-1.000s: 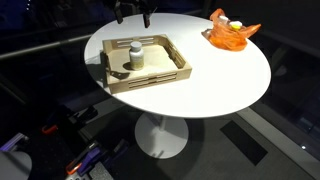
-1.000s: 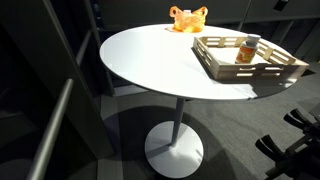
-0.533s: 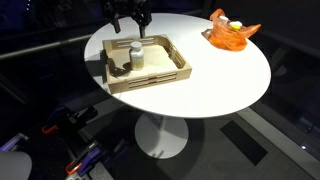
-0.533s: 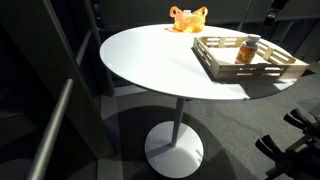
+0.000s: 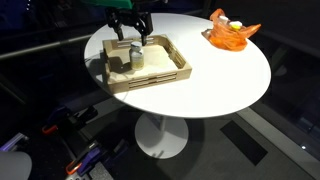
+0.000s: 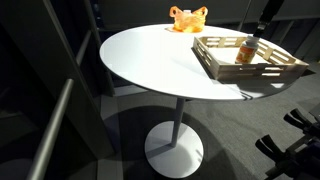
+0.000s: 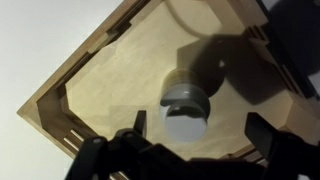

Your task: Take the lid off the bottle and put it on the tray

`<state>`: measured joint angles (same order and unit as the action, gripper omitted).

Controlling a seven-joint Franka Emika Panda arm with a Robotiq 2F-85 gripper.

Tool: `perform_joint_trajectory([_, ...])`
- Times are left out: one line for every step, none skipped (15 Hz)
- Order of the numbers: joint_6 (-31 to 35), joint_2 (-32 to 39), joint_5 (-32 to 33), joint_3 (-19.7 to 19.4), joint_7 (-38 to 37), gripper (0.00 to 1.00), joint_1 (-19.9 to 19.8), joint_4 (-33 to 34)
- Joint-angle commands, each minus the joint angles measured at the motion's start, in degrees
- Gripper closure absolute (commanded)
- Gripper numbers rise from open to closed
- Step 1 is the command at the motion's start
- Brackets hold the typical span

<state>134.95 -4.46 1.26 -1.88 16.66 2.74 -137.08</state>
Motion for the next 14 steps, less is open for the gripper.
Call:
perform_joint_trajectory([0.4,1.9,-0.98,0.51,-0.64,0.0,-0.75,1.83])
perform_joint_trajectory([0.29,2.11,-0.91,0.53,-0.74,0.0,-0.82,1.91])
perform_joint_trajectory([0.22,2.3,-0.97,0.54,-0.65,0.0,-0.89,1.97])
perform_joint_trajectory([0.06,2.31,-0.98,0.53,-0.64,0.0,-0.97,1.95])
perform_joint_trajectory([-0.01,2.3,-1.04,0.53,-0.59,0.0,-1.03,1.95])
perform_joint_trajectory([0.01,2.17,-1.11,0.52,-0.5,0.0,-1.09,1.88])
perform_joint_trajectory([0.01,2.07,-1.26,0.5,-0.35,0.02,-1.14,1.88])
perform_joint_trajectory([0.02,2.03,-1.35,0.49,-0.31,0.03,-1.19,1.93])
perform_joint_trajectory([0.06,2.03,-1.45,0.49,-0.29,0.05,-1.21,1.98])
perform_joint_trajectory([0.08,2.06,-1.51,0.49,-0.27,0.07,-1.22,2.07])
perform_joint_trajectory([0.1,2.11,-1.56,0.49,-0.26,0.08,-1.25,2.15])
perform_joint_trajectory([0.12,2.18,-1.62,0.48,-0.22,0.15,-1.26,2.24])
perform_joint_trajectory([0.11,2.24,-1.7,0.48,-0.25,0.14,-1.27,2.32])
perform_joint_trajectory([0.1,2.31,-1.68,0.48,-0.27,0.15,-1.28,2.38])
